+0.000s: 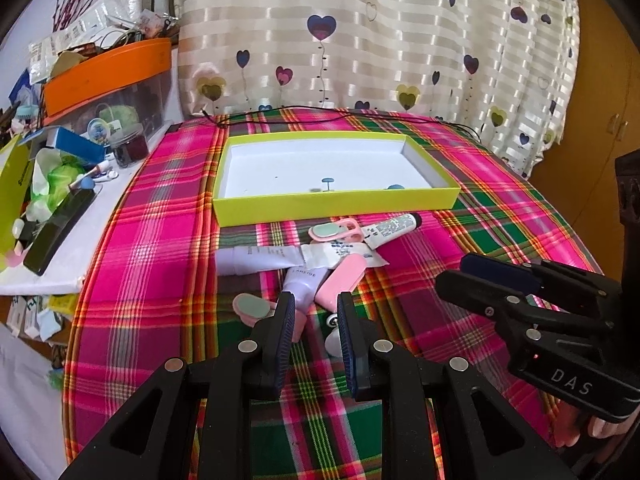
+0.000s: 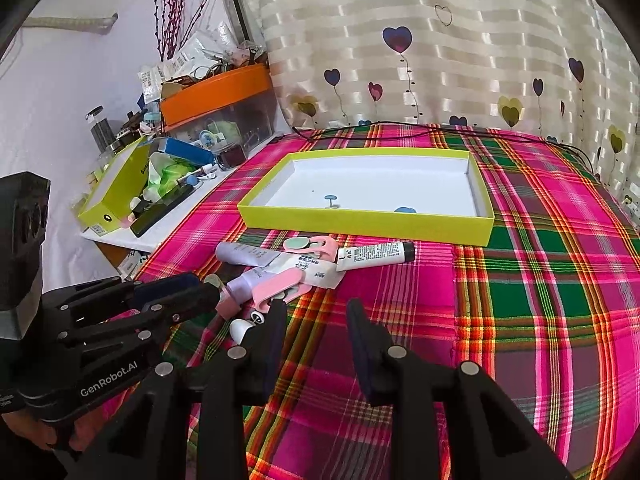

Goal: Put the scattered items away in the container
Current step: 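Withdraw both tools from the tray back toward the remaining items, then lower the right tool onto the white egg-shaped ball and close it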

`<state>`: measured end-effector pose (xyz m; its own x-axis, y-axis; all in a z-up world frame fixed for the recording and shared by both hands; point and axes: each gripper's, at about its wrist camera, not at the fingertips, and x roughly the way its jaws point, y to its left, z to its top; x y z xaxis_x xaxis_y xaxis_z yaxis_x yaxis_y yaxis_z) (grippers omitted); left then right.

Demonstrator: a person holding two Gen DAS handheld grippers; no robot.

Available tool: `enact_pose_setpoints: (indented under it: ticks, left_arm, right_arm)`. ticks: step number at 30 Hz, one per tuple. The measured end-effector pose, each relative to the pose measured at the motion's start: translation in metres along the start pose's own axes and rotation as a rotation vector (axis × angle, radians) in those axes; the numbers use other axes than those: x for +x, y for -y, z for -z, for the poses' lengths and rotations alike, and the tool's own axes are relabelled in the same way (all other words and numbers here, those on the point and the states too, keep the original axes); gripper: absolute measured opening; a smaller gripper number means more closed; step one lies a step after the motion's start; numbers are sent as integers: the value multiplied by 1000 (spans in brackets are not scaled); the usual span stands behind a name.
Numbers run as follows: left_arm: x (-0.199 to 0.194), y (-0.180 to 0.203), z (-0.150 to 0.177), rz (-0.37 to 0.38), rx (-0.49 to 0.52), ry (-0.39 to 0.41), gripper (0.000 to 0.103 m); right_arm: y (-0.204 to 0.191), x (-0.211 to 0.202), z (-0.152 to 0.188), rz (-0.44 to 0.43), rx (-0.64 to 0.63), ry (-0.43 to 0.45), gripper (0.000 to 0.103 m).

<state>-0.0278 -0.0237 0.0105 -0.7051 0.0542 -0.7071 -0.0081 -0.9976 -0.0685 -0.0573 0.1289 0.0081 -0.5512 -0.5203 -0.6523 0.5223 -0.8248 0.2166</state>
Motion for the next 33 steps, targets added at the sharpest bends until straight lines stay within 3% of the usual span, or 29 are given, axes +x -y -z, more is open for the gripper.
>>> enact_pose_setpoints:
  ticks: [24, 33]
  left_arm:
    - [-4, -20, 8, -46, -26, -1, 22]
    - [-1, -28, 12, -28, -42, -6, 22]
  right_arm:
    - [-4, 5, 9, -3, -10, -20, 33]
    - [-6, 12, 12, -13, -14, -42, 33]
